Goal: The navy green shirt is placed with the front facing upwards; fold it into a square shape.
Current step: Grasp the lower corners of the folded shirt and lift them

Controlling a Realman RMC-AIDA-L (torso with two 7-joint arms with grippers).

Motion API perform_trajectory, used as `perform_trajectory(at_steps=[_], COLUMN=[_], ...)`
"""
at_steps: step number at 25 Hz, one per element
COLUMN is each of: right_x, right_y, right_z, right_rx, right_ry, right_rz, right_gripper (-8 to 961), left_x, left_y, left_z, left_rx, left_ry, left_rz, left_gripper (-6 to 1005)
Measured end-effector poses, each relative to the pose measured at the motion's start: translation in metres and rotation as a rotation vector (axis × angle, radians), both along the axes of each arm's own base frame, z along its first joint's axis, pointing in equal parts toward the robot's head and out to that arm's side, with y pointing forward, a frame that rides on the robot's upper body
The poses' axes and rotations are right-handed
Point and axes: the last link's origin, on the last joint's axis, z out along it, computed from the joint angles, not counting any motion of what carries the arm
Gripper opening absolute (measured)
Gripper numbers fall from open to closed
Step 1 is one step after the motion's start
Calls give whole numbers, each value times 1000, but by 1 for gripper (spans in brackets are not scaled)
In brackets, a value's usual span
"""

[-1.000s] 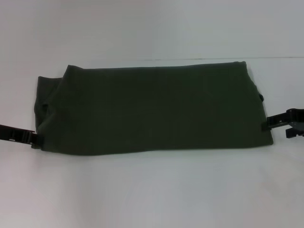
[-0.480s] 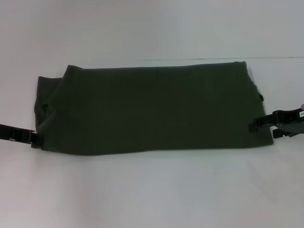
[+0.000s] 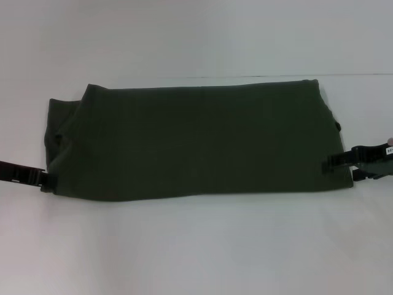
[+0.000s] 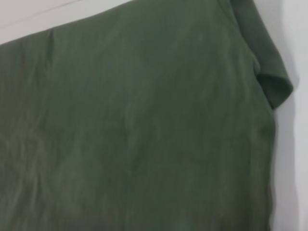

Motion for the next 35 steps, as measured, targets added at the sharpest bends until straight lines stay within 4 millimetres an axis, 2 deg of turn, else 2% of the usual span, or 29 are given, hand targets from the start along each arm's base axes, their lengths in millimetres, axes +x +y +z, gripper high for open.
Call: perform_trajectory(at_steps=[32,35], right_x=[1,3], right_y=[-1,-2], right_z=[-14,-14], right_rx=[-7,-5], right_ry=[2,1], right_rz=[4,-1], right_gripper=[753,605], left_x=[0,0], left_y=[0,0], left_z=[0,0], left_rx=[0,0], left_ry=[0,-1], left_rz=[-2,-2], left_gripper=[42,42])
